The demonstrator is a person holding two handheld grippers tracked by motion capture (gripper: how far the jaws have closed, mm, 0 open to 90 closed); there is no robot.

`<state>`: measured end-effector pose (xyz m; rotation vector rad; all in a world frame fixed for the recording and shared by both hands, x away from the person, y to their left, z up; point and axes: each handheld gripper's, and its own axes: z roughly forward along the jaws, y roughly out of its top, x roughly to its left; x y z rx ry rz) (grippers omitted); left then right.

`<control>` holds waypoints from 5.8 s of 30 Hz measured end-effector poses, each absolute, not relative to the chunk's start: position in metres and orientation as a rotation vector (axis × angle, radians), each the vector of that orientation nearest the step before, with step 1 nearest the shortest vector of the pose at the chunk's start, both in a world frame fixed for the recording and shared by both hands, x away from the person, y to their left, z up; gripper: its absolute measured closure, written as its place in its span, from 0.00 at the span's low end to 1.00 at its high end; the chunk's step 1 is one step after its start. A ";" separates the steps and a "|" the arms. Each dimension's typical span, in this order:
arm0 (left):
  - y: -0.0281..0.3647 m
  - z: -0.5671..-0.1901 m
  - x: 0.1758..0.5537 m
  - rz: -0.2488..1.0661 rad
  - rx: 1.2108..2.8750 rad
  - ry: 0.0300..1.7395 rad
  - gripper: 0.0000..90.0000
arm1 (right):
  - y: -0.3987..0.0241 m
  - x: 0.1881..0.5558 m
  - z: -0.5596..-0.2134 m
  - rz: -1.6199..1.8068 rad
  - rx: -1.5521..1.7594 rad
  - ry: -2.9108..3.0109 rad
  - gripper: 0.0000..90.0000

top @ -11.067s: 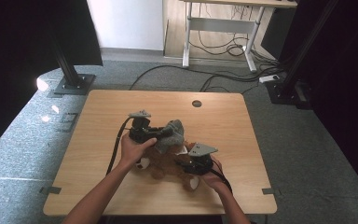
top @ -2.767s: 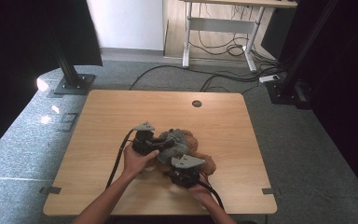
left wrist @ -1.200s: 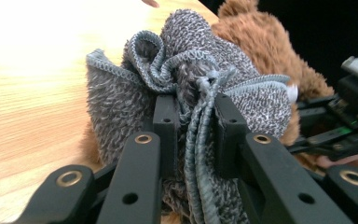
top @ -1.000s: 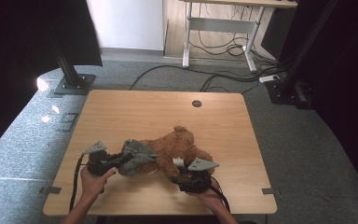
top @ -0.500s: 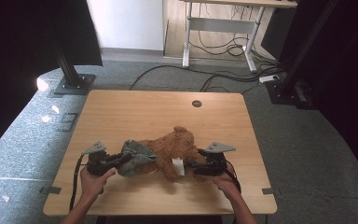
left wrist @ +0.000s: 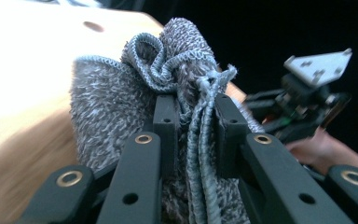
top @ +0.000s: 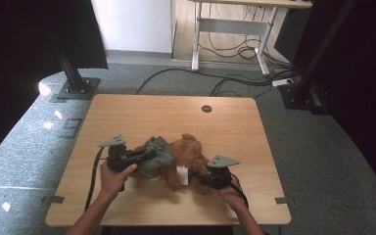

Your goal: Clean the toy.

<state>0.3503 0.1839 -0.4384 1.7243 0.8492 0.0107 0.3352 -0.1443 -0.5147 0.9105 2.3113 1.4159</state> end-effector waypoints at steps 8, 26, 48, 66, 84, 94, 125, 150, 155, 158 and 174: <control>0.107 -0.428 0.385 -0.029 1.842 0.820 0.82 | -0.144 0.331 -0.518 1.406 0.902 2.286 0.70; 0.167 -0.456 0.385 -0.090 1.817 0.980 0.82 | -0.153 0.328 -0.531 1.365 0.930 2.344 0.72; 0.252 -0.461 0.352 -0.026 1.702 1.047 0.81 | -0.154 0.325 -0.533 1.369 0.918 2.363 0.72; 0.259 -0.456 0.342 -0.042 1.670 1.025 0.81 | -0.154 0.322 -0.535 1.368 0.910 2.377 0.73; 0.156 -0.429 0.410 -0.103 1.796 0.980 0.81 | -0.154 0.324 -0.537 1.376 0.891 2.375 0.73; 0.149 -0.455 0.407 -0.169 1.856 1.010 0.81 | -0.155 0.323 -0.538 1.367 0.889 2.382 0.69; 0.172 -0.468 0.349 -0.097 1.804 0.902 0.82 | -0.143 0.323 -0.523 1.430 0.846 2.497 0.79; 0.269 -0.483 0.315 -0.056 1.704 1.014 0.87 | -0.150 0.321 -0.529 1.418 0.873 2.493 0.84; 0.267 -0.480 0.315 -0.044 1.706 0.987 0.87 | -0.151 0.322 -0.530 1.421 0.879 2.492 0.84; 0.266 -0.475 0.315 -0.029 1.697 0.972 0.89 | -0.151 0.322 -0.530 1.422 0.878 2.489 0.84; 0.279 -0.431 0.316 0.043 1.653 0.883 0.92 | -0.152 0.323 -0.530 1.419 0.877 2.477 0.83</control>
